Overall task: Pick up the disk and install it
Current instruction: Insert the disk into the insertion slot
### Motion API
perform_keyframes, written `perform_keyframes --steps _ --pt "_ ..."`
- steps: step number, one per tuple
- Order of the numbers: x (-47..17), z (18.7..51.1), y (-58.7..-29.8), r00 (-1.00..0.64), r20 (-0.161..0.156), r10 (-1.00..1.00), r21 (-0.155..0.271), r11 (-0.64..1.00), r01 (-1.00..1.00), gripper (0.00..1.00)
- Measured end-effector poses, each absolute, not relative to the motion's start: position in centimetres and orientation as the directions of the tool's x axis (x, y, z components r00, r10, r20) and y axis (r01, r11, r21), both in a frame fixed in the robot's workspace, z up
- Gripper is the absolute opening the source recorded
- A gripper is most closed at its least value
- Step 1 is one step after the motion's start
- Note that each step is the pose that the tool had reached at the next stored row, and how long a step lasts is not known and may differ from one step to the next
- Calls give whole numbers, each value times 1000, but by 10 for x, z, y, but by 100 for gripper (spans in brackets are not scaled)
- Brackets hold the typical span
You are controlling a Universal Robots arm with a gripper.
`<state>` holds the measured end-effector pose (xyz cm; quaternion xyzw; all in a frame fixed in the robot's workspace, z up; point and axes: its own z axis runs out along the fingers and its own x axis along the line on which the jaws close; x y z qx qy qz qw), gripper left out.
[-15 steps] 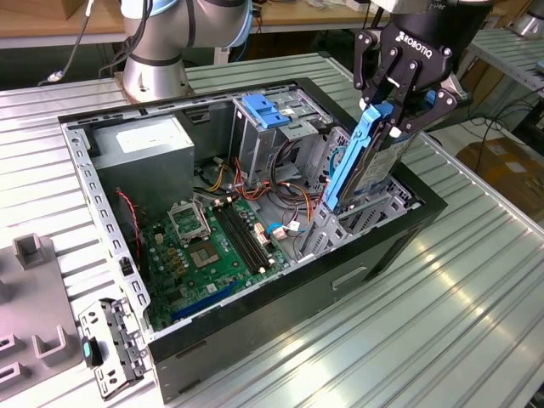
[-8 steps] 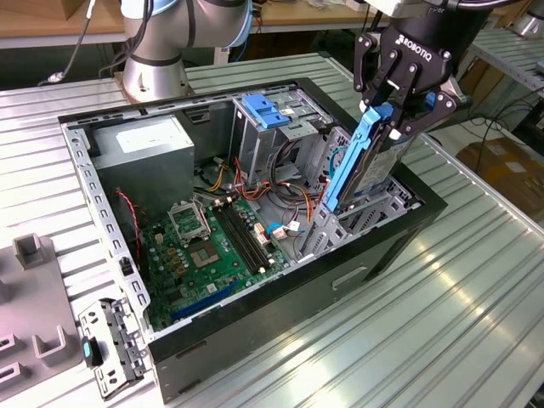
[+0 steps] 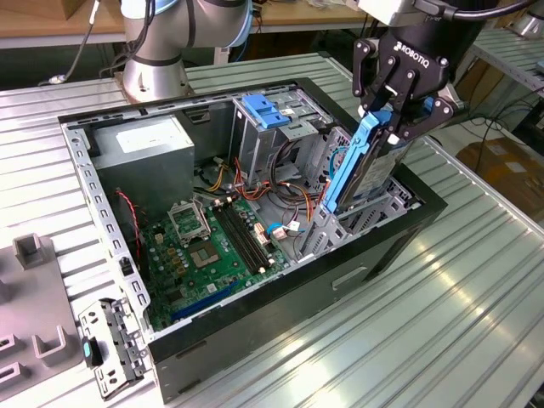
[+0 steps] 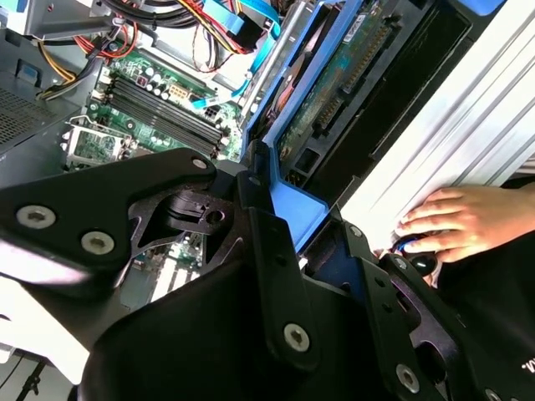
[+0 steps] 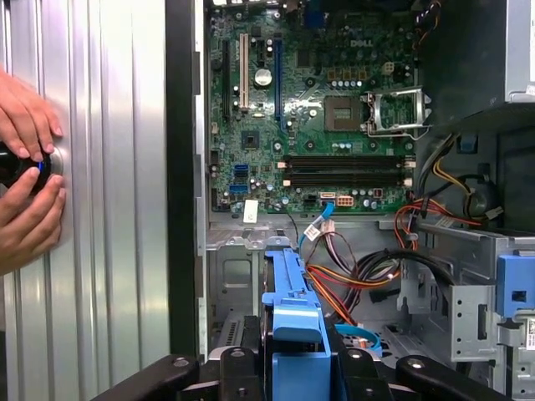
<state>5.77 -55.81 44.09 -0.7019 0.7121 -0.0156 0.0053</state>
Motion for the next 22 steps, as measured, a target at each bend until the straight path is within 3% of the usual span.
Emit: perform_keyframes --steps 22 --pt "58 427 -558 -15 14 -1000 -30 14 -999 37"
